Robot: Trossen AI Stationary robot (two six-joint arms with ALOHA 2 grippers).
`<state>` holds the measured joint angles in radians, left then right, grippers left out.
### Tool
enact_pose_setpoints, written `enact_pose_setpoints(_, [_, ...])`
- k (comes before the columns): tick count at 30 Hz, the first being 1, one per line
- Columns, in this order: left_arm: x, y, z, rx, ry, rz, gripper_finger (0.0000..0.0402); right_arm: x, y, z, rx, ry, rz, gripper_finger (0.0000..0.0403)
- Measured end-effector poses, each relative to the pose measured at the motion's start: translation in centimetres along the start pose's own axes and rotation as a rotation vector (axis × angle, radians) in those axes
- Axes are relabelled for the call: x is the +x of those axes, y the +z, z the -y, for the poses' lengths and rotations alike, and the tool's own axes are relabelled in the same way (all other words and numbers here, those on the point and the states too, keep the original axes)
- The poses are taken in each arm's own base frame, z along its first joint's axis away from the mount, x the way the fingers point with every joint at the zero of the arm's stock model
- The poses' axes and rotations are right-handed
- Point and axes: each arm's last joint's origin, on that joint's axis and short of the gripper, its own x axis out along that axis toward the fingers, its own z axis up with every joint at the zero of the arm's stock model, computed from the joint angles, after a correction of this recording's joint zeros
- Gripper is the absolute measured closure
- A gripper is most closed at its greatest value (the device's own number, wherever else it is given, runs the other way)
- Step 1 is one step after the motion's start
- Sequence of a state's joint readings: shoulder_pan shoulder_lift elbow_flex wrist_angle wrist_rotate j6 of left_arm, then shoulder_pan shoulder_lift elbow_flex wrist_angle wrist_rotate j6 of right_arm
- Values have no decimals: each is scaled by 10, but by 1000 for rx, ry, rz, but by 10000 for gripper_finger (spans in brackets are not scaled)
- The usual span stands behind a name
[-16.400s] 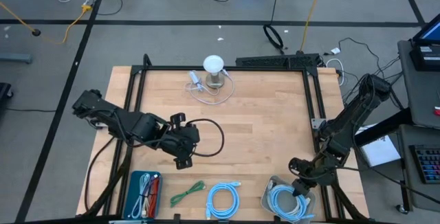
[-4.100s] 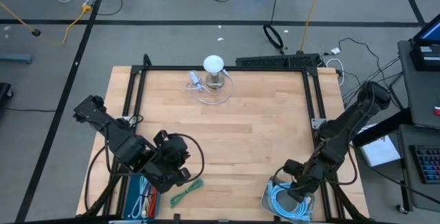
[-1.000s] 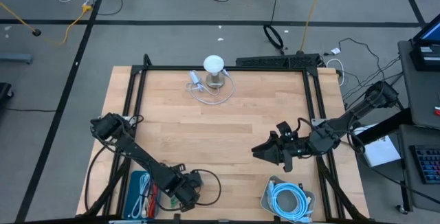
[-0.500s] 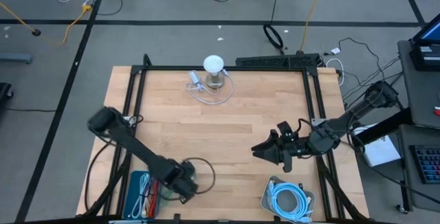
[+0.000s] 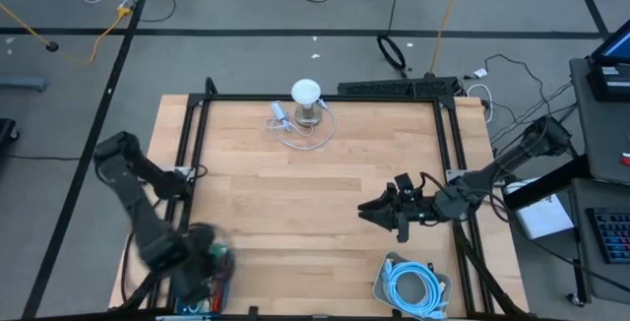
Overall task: Pick & Place USB Port
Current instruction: Put the green charger cable into the blue bin
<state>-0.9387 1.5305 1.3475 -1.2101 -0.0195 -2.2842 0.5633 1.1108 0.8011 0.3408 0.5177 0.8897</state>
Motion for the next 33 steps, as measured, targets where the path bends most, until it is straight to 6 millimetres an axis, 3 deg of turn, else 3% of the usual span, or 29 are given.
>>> enact_pose_setpoints(4, [9,-18,-13,-34,108,-35,389,3,4,2,-10,25,-18,273])
enact_pose_setpoints(15, [39,-11,8,-120,201,22,389,8,13,2,9,180,-119,273])
enact_pose_setpoints(26, [64,-23,13,-138,339,-70,389,7,15,-3,0,285,-145,273])
enact_pose_setpoints(33, [68,-29,5,-130,377,-39,323,7,15,-3,-18,289,-143,273])
